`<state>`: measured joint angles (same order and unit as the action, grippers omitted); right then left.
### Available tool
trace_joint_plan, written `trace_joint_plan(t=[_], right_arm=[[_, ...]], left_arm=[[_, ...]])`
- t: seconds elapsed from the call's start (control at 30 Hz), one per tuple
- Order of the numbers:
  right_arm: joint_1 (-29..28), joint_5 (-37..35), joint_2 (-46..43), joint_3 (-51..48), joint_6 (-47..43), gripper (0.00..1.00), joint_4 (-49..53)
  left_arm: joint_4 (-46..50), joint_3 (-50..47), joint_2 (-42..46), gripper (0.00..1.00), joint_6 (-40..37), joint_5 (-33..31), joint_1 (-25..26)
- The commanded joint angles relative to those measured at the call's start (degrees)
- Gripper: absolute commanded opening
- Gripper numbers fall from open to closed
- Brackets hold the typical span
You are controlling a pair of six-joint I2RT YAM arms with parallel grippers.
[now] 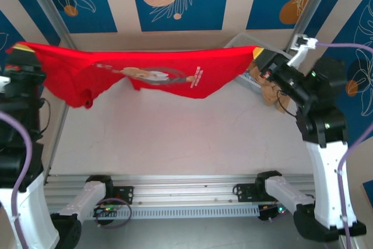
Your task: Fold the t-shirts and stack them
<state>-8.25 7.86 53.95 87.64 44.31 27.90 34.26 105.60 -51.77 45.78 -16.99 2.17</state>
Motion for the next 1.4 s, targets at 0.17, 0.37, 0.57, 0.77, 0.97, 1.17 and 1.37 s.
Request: trace_joint_plan(t=[0.17,0.37,0.57,0.77,0.97,1.17,1.37], right_arm=[[0.3,1.4,9.3,3.6,3.4,0.00,-5.4],[0.3,8.7,26.8,9.8,6.9,0.00,-11.2],[-0.2,12.0,42.3,21.6,8.7,0.00,-14.5],[1.0,10.6,49.6,35.5,7.7,0.00,-11.4],[3.8,11.4,54.8,46.6,10.8,0.00,-9.8],[3.6,12.2,54.6,42.2,9.2,0.00,-4.9],[2.0,8.0,45.0,8.7,9.6,0.00,-8.1]], left_arm=[[3.7,15.8,-18.6,0.00,-4.1,3.5,0.3],[6.7,23.3,-36.7,0.00,-8.7,9.9,-2.3],[4.4,31.8,-47.7,0.00,-6.4,19.5,-8.3],[4.6,49.7,-51.2,0.00,-5.4,21.7,-9.3],[3.2,45.8,-41.2,0.00,-6.8,17.3,-9.3],[7.0,19.2,-24.7,0.00,-4.2,13.8,-8.7],[8.5,-26.2,-6.1,0.00,1.9,16.5,-8.3]])
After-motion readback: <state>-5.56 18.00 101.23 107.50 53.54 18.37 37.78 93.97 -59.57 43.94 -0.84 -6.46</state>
